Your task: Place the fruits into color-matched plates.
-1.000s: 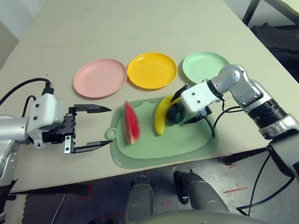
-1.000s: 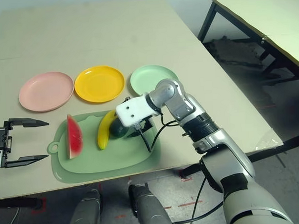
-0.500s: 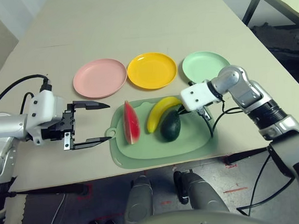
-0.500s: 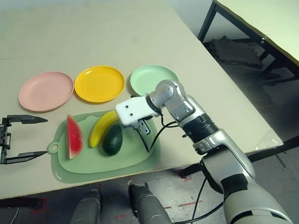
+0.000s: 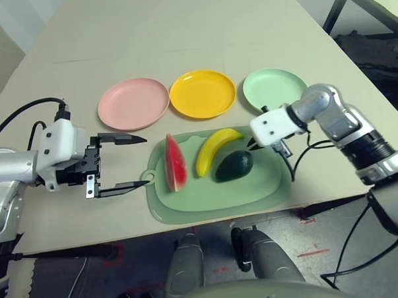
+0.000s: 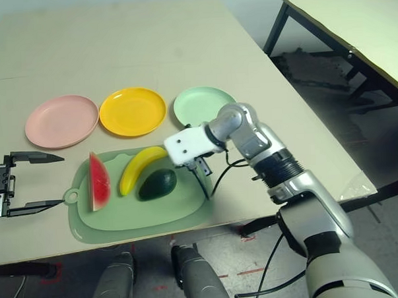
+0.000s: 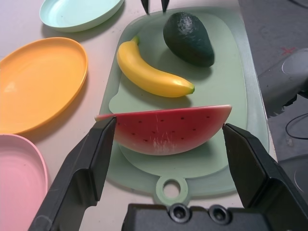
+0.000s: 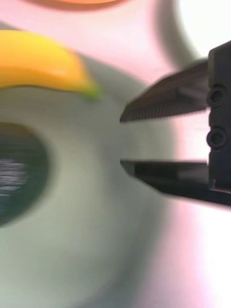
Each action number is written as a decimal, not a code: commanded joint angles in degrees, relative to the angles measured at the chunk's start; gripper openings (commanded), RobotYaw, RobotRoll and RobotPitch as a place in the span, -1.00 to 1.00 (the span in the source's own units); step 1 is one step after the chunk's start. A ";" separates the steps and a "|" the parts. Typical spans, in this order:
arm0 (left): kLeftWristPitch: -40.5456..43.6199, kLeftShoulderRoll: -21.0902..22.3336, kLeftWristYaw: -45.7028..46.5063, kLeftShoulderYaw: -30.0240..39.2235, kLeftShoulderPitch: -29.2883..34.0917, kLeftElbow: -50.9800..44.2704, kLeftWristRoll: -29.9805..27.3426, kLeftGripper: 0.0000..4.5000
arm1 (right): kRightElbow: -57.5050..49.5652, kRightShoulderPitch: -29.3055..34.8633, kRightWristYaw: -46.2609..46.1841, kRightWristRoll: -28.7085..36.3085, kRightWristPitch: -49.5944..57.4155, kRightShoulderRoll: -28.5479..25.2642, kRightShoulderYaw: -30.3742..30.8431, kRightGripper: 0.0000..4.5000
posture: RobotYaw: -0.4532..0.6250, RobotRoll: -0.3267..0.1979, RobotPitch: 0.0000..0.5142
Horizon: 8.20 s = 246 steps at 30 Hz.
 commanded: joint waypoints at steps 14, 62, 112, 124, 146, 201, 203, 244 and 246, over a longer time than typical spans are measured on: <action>-1.91 0.29 -1.61 -2.01 -0.74 1.79 0.93 1.00 | -28.39 7.17 -1.86 9.46 40.23 -3.68 -9.18 0.99 | -0.13 0.25 -0.31; -1.98 2.03 -5.62 -3.57 -5.19 5.49 2.17 1.00 | -53.40 17.26 -57.38 54.29 106.68 14.07 -17.57 0.99 | -0.17 0.25 -0.20; -2.29 1.99 -4.29 -2.68 -5.07 5.09 2.67 1.00 | -48.90 16.77 -55.56 49.24 97.56 10.52 -9.97 0.17 | -0.14 0.25 -0.26; 9.04 -1.51 3.57 -3.05 -9.35 2.23 -2.74 1.00 | -28.95 0.36 -43.08 40.69 83.12 -2.62 -9.17 0.17 | -0.17 0.25 -0.27; 24.88 -7.83 19.49 -6.72 -13.14 -8.45 -5.91 1.00 | 35.75 -13.19 -39.81 9.55 38.22 12.39 -7.81 0.17 | -0.10 0.25 -0.33; 8.70 3.34 6.28 -3.21 -8.97 -0.04 2.44 1.00 | 7.80 -0.38 -18.53 3.88 28.01 26.93 3.22 0.99 | -0.01 0.25 -0.26; 8.84 3.24 6.47 -3.16 -8.84 -0.47 2.31 1.00 | 9.50 -0.43 -19.47 2.69 27.09 27.29 3.47 0.86 | -0.01 0.25 -0.26; 16.67 -3.57 26.90 -6.33 -17.23 5.54 10.58 1.00 | 50.01 -23.26 -43.94 -1.10 17.62 36.61 -10.07 -0.23 | 0.03 0.25 -0.28; 17.47 -4.92 29.03 -6.65 -18.20 5.64 11.28 1.00 | 51.51 -22.85 -46.05 -1.98 17.33 37.11 -10.41 -0.23 | 0.04 0.25 -0.29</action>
